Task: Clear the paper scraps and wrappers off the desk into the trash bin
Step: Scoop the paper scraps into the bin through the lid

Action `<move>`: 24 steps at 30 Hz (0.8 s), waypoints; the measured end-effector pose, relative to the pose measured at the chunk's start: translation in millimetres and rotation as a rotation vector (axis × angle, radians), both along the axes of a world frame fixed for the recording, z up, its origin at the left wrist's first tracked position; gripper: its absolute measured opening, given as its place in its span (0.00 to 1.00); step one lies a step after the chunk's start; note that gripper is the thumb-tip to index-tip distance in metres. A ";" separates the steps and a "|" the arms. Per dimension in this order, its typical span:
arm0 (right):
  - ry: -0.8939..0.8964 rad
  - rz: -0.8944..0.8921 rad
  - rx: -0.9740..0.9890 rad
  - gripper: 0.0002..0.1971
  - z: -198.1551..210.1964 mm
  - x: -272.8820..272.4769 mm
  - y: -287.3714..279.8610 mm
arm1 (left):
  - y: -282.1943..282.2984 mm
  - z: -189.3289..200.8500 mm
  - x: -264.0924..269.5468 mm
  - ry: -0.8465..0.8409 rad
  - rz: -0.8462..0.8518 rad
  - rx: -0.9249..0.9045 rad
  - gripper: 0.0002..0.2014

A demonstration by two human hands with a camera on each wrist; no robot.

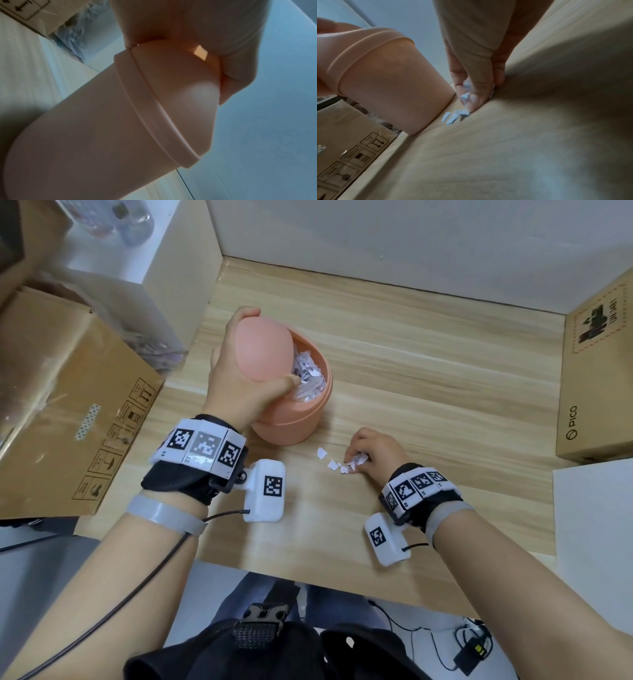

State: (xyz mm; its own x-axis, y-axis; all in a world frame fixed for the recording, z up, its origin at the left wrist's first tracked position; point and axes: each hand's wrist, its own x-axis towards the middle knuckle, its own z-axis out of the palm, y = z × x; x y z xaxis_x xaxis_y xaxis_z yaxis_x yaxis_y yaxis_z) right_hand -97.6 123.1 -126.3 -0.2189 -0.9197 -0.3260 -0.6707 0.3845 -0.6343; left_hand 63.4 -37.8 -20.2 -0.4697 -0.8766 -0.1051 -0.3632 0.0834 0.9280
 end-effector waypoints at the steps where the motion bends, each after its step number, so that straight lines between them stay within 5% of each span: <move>1: 0.007 -0.025 -0.015 0.05 0.7 1.1 -0.2 | 1.5 0.3 -0.5 0.004 -0.004 0.000 0.40; 8: 0.162 -0.002 0.180 0.08 9.1 -0.6 -9.9 | 6.7 3.9 -2.7 -0.055 0.008 0.057 0.38; 13: -0.164 -0.392 0.042 0.15 47.8 -14.0 -15.1 | 7.2 9.2 -3.2 -0.100 0.019 0.069 0.38; 17: -0.335 -0.382 -0.170 0.13 109.4 -9.0 -55.8 | 7.2 8.9 -2.3 -0.119 0.022 0.059 0.40; 20: -0.240 -0.327 -0.233 0.09 136.3 3.1 -86.2 | 7.4 9.5 -1.8 -0.121 0.013 0.076 0.40; 24: -0.043 -0.221 -0.070 0.10 148.3 12.3 -102.2 | 8.2 12.4 -1.2 -0.133 0.000 0.093 0.40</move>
State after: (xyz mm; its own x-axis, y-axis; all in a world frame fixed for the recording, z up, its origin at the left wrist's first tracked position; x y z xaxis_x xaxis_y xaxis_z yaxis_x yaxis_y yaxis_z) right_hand -85.3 20.9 21.9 -0.4050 -0.8715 -0.2764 -0.5472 0.4732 -0.6904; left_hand 62.2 -29.6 -7.8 -0.4460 -0.8602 -0.2474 -0.4833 -0.0011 0.8754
